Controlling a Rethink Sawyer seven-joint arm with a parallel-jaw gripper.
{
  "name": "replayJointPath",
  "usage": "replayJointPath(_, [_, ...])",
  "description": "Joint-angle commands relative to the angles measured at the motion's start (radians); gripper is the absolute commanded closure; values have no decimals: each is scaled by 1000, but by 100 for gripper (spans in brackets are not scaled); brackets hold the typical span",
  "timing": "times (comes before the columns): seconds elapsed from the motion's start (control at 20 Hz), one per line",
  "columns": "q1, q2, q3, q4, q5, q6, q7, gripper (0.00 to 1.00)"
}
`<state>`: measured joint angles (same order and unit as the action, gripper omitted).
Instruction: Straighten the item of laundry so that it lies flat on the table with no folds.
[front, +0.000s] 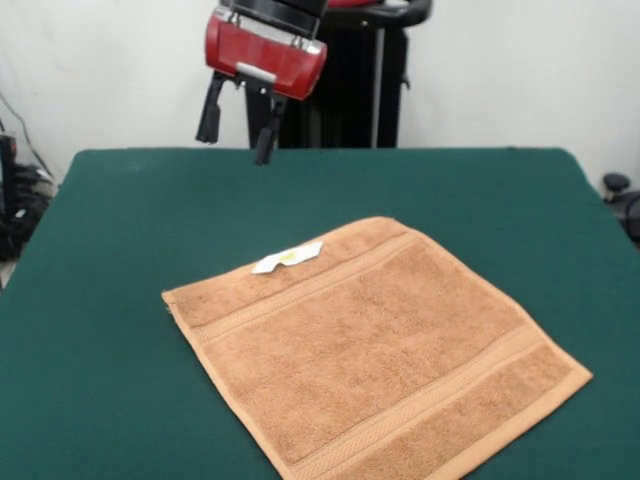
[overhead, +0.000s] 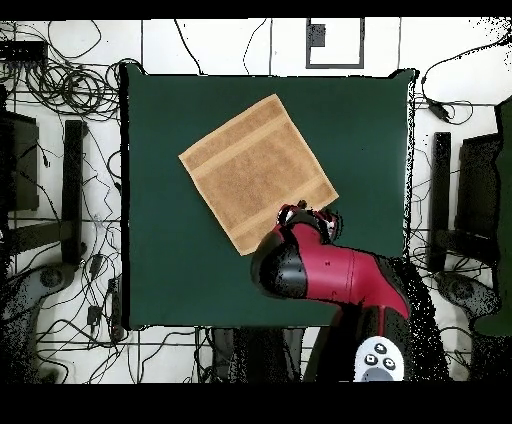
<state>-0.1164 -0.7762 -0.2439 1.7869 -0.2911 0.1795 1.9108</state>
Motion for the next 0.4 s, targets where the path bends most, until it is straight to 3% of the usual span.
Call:
replayJointPath(0.05, [10, 13, 115, 118, -4, -10, 108, 0])
replayJointPath(0.4, [-12, 27, 127, 126, 4, -21, 113, 0])
